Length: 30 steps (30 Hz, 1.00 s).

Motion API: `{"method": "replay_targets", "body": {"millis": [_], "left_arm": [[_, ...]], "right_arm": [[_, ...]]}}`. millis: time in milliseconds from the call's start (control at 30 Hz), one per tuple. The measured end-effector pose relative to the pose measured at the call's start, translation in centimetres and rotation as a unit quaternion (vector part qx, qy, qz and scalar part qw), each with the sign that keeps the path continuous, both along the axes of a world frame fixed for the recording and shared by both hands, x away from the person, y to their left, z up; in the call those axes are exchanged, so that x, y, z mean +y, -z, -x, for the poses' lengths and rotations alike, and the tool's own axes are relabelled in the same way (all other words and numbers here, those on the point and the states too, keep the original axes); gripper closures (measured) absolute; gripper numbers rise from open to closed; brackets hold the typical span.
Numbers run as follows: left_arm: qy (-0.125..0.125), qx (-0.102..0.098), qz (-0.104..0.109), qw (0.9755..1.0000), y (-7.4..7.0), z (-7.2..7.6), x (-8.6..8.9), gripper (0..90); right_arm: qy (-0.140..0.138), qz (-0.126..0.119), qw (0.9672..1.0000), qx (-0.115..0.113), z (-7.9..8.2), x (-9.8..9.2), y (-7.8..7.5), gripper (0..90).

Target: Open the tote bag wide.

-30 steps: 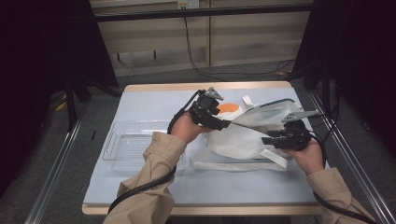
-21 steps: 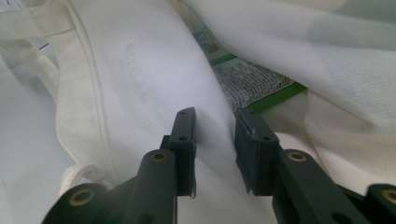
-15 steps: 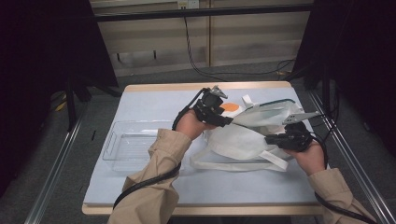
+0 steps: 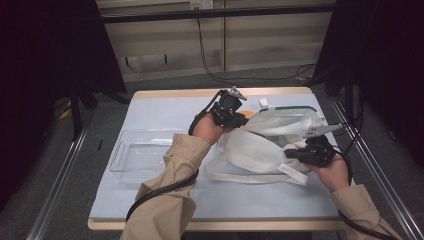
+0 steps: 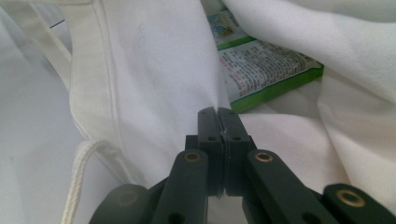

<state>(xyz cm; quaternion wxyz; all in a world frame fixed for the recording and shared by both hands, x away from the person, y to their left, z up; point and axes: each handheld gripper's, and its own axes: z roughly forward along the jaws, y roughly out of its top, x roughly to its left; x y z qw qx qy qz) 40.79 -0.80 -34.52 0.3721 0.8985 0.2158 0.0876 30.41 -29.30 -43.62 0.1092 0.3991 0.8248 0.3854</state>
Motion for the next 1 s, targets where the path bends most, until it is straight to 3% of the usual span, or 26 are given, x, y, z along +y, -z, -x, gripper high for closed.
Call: {"method": "replay_targets", "body": {"millis": [233, 567, 1000], "left_arm": [[-0.016, 0.01, 0.004, 0.9998, 0.1, -0.9, 0.2, 82.4], [-0.034, 0.003, -0.002, 0.9994, 0.1, -1.9, 0.5, 83.6], [-0.055, 0.002, -0.004, 0.9985, 0.5, -3.3, 0.5, 84.4]], "right_arm": [[-0.006, -0.003, 1.0, -0.001, 0.6, 0.0, 0.3, 89.4], [-0.01, 0.005, 0.9999, -0.006, 1.5, 0.4, 0.6, 89.6], [-0.017, -0.002, 0.9998, -0.004, 2.2, 0.4, 1.1, 89.6]]}}
